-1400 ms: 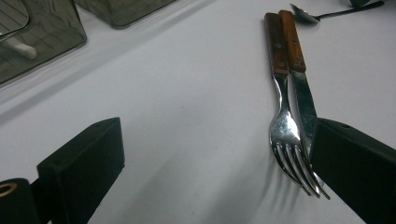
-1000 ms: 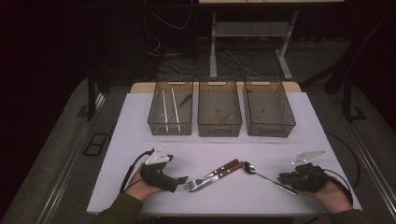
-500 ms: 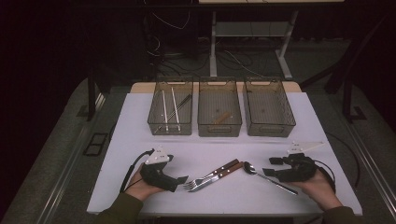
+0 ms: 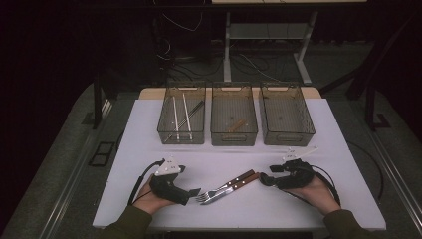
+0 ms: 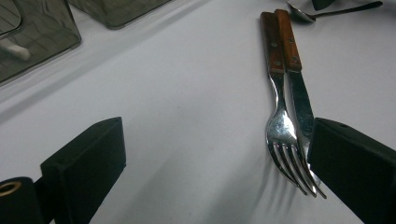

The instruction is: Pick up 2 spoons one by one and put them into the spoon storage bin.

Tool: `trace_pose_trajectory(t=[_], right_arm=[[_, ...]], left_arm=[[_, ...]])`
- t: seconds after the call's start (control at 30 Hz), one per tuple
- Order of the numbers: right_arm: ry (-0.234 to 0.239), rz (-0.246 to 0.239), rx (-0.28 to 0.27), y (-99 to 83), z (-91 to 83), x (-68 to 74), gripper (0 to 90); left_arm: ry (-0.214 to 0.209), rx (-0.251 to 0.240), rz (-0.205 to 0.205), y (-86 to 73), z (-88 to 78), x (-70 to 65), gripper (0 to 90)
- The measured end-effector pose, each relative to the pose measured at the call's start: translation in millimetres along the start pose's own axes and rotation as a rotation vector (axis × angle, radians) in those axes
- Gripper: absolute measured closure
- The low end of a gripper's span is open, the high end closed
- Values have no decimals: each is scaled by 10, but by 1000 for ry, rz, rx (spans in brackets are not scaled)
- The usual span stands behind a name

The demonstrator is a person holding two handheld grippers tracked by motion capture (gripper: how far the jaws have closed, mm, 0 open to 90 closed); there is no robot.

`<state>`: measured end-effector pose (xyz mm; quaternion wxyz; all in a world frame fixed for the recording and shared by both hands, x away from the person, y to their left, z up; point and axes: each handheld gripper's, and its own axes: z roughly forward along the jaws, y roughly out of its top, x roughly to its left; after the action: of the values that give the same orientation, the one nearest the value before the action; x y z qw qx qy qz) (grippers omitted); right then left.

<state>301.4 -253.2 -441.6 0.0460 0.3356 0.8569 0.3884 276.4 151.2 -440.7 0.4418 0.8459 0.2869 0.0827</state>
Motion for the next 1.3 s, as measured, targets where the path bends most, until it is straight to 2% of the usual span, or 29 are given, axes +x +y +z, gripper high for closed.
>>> trace_pose_trajectory(t=[0.13, 0.4, 0.5, 0.6, 0.77, 1.07, 1.3], right_arm=[[-8, -18, 15, -17, 20, 10, 536], [-4, -43, 43, -43, 66, 36, 551], [-13, -67, 45, -52, 73, 57, 553], [-34, -114, 49, -60, 81, 100, 561], [-22, -145, 59, -64, 71, 121, 655], [-14, -191, 70, -73, 48, 150, 720], [-8, -205, 62, -72, 4, 150, 812]], left_arm=[[-2, 3, 1, 0, 5, -4, 32], [-6, 1, -1, 0, 7, -6, 33], [-7, 0, -1, 0, 5, -6, 34], [-7, 1, 1, 1, 6, -5, 34], [-7, 1, 0, 2, 6, -9, 35], [-5, -1, 1, 3, 3, -9, 35], [-4, 0, 5, 5, -9, -7, 35]])
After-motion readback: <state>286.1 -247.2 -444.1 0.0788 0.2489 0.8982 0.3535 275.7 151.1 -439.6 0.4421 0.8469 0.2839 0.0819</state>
